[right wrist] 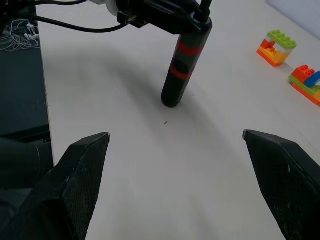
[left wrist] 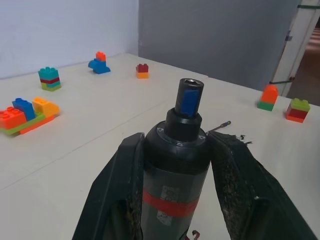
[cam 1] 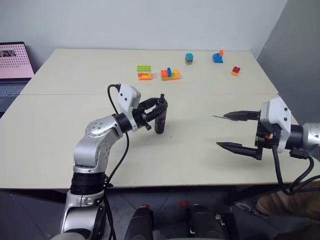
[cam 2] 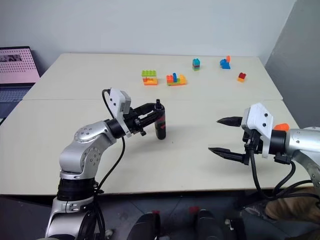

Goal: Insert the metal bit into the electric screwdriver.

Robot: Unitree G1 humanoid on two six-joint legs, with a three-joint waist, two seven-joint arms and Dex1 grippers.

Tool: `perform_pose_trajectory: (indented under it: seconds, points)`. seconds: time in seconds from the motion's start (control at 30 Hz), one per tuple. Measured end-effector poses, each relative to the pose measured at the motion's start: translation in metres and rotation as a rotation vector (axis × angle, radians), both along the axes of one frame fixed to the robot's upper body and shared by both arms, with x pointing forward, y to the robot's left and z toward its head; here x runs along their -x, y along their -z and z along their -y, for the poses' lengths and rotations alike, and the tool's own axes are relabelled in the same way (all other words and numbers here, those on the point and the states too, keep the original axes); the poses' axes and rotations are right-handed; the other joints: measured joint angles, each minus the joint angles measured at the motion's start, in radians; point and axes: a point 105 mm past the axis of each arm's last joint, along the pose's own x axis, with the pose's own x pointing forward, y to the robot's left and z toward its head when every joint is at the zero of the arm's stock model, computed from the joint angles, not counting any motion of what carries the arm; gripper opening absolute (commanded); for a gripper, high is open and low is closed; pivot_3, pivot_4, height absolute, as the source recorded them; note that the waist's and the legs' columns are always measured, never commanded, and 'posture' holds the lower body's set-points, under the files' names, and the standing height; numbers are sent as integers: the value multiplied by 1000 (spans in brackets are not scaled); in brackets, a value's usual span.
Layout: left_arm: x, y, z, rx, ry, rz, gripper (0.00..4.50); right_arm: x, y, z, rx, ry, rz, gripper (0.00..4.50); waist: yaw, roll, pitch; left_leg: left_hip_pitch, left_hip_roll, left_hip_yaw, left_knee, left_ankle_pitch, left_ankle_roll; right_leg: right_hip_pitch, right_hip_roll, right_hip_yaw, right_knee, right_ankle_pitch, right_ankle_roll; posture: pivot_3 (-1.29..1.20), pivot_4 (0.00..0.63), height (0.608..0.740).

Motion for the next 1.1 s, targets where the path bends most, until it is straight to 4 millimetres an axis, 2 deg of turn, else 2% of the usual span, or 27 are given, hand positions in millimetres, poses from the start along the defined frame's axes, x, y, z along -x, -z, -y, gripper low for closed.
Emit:
perform_pose_trajectory:
  seconds: [0.13,0.3,0.37,0.47,0.6,0.73,0.83,0.97,1.0,1.1]
  points:
    - [2,2,-2,8,-22,8,1607,-5,2,-2,14,-35,-26,4500,-1,0,0,0,0,1,2,0,0,0,0,1,0,0,-2,0,150,740]
    - [4,3,-2,17,-47,24,1607,-27,7,5,75,-25,-36,4500,-3,0,-1,0,0,2,4,0,0,0,0,2,0,1,-2,0,150,740]
    - [4,5,-2,23,-59,28,1607,-43,13,9,123,9,-53,4500,-6,0,-1,0,0,3,4,0,0,0,0,3,0,1,-2,0,150,740]
    - [5,5,-1,27,-69,34,1605,-87,26,26,198,145,-123,4500,-9,0,-1,1,0,4,3,0,0,0,0,4,-1,2,-3,0,150,740]
    - [7,6,-3,24,-73,48,1601,-130,59,35,297,218,-277,4500,-12,1,-1,1,1,6,2,0,0,-1,1,5,-1,3,-2,0,150,740]
    - [10,6,-1,28,-71,60,1601,-158,81,50,381,329,-333,4500,-8,1,-1,0,1,6,1,0,0,-2,1,5,-2,6,0,0,150,740]
    - [11,6,-1,32,-69,61,1600,-168,93,60,425,429,-326,4500,-6,1,-1,0,1,6,0,0,0,-2,1,4,-2,7,-2,0,150,740]
    - [11,7,-3,28,-83,59,1600,-174,100,68,376,533,-334,3630,-8,1,-1,1,1,6,1,0,0,-1,1,5,-2,8,0,0,150,740]
    - [11,8,-5,25,-92,58,1600,-174,101,68,357,546,-352,3572,-9,2,-1,2,1,6,1,0,0,0,1,5,-1,7,2,0,150,740]
    - [13,9,-7,11,-97,63,1600,-171,104,59,328,521,-412,2806,-12,3,-2,4,1,6,1,0,0,0,2,7,-1,7,2,0,150,740]
